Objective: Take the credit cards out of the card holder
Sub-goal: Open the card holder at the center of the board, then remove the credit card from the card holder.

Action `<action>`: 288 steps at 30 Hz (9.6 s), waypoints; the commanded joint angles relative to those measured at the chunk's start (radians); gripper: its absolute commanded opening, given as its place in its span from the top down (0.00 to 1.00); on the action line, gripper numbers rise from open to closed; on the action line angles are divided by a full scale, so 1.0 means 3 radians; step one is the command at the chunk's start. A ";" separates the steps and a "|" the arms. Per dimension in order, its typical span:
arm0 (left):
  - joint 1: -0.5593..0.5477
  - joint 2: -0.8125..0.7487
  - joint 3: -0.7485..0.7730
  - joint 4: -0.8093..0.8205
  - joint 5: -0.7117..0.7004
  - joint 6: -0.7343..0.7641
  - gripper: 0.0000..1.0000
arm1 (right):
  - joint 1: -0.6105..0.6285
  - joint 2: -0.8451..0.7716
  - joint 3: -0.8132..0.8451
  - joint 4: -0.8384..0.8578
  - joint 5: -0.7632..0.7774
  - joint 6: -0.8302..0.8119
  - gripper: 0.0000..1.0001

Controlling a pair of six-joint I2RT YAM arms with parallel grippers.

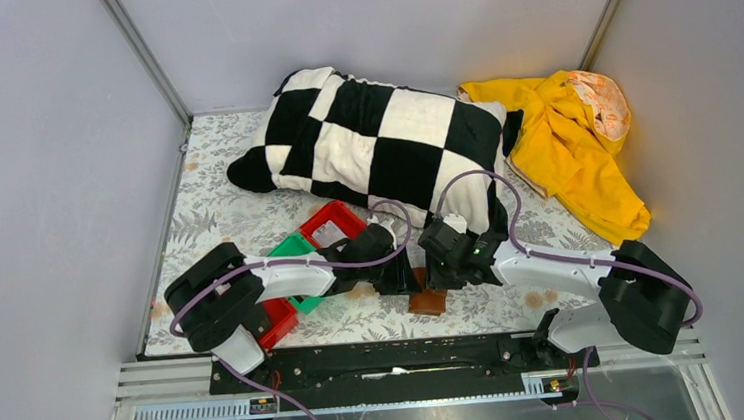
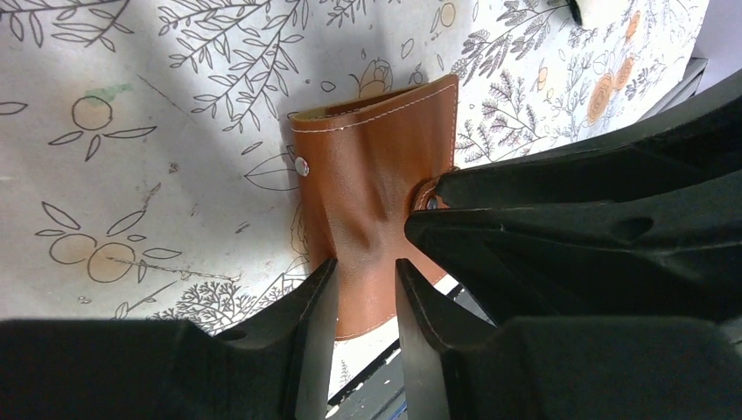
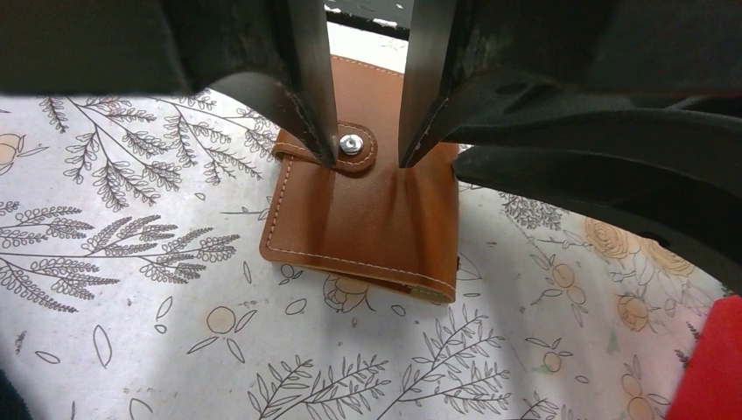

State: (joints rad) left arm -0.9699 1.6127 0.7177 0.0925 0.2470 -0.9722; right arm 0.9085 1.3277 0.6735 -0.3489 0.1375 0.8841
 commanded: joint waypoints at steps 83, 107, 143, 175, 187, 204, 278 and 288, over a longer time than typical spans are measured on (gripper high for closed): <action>-0.0010 -0.0752 0.0972 -0.1370 -0.0654 0.0669 0.42 | 0.0369 -0.1342 -0.0716 -0.0414 0.0821 0.0801 0.31; -0.0012 -0.0657 0.0971 -0.1314 -0.0556 0.0677 0.41 | 0.0372 -0.1125 -0.0822 -0.0445 0.1045 0.0983 0.66; 0.0146 -0.0995 0.0978 -0.1603 -0.0319 0.0640 0.30 | 0.0369 -0.0975 0.0052 -0.0325 0.0646 0.0446 1.00; 0.0069 -0.0489 0.0806 -0.1193 0.0203 0.0610 0.28 | -0.0523 -0.1695 -0.0708 -0.0973 0.0401 0.0506 1.00; 0.0004 -0.0344 0.0886 -0.1113 0.0245 0.0603 0.27 | -0.0685 -0.1348 -0.0744 -0.1244 0.0588 0.0496 1.00; -0.0080 0.0263 0.0825 -0.0367 0.0244 0.0383 0.27 | -0.0690 -0.1062 -0.0752 -0.1078 0.0593 0.0494 1.00; -0.0373 0.0836 0.0963 -0.0104 0.0639 0.0416 0.51 | -0.0730 -0.2011 -0.0704 -0.0417 -0.0155 0.0821 0.85; -0.0382 0.0915 0.0880 0.0074 0.0744 0.0346 0.52 | -0.0742 -0.1951 -0.0903 -0.0175 -0.0252 0.0885 0.90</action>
State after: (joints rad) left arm -1.0760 1.8698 0.9897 0.0673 0.4477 -0.8654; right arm 0.6964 0.7120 0.4389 -0.4706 0.0841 1.1206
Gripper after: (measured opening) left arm 0.485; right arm 0.121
